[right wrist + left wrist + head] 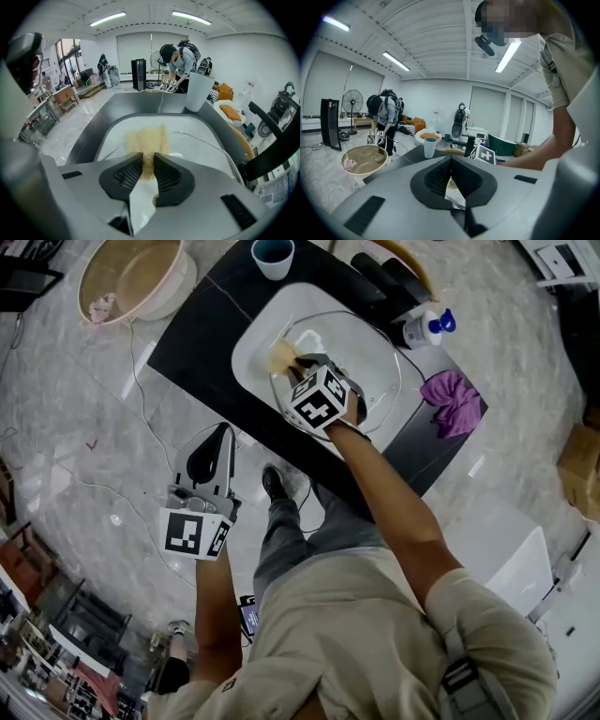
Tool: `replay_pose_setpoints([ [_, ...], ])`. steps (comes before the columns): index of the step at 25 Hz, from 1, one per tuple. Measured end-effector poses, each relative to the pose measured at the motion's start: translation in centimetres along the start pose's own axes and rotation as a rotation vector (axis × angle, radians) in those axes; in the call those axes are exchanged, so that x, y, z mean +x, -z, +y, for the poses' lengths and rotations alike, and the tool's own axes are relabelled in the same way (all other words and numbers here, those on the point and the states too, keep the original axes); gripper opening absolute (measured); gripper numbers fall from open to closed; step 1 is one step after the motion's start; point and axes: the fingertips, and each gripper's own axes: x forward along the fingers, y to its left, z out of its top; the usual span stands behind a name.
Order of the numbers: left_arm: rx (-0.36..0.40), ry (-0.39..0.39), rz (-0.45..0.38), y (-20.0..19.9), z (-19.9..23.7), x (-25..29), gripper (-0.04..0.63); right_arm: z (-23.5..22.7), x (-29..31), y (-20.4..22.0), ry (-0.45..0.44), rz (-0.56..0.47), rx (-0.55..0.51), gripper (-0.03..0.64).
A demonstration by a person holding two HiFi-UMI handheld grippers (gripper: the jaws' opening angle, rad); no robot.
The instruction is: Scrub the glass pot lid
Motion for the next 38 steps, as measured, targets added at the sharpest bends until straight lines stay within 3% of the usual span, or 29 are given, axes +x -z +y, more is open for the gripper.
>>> replay_pose_setpoints([
  [11, 0.011, 0.022, 0.008, -0.2, -0.9, 1.0, 0.015, -2.6, -1.0, 2.4, 0.037, 0.030, 0.025, 0.081],
  [25, 0.033, 0.094, 0.010, -1.0, -3.7, 4.2, 0.015, -14.1, -7.3, 11.2, 0.248, 0.099, 0.204, 0.081],
  [38, 0.031, 0.100, 0.015, -0.8, -3.6, 4.5, 0.015, -14.1, -7.2, 12.0, 0.243, 0.108, 0.224, 0.081],
])
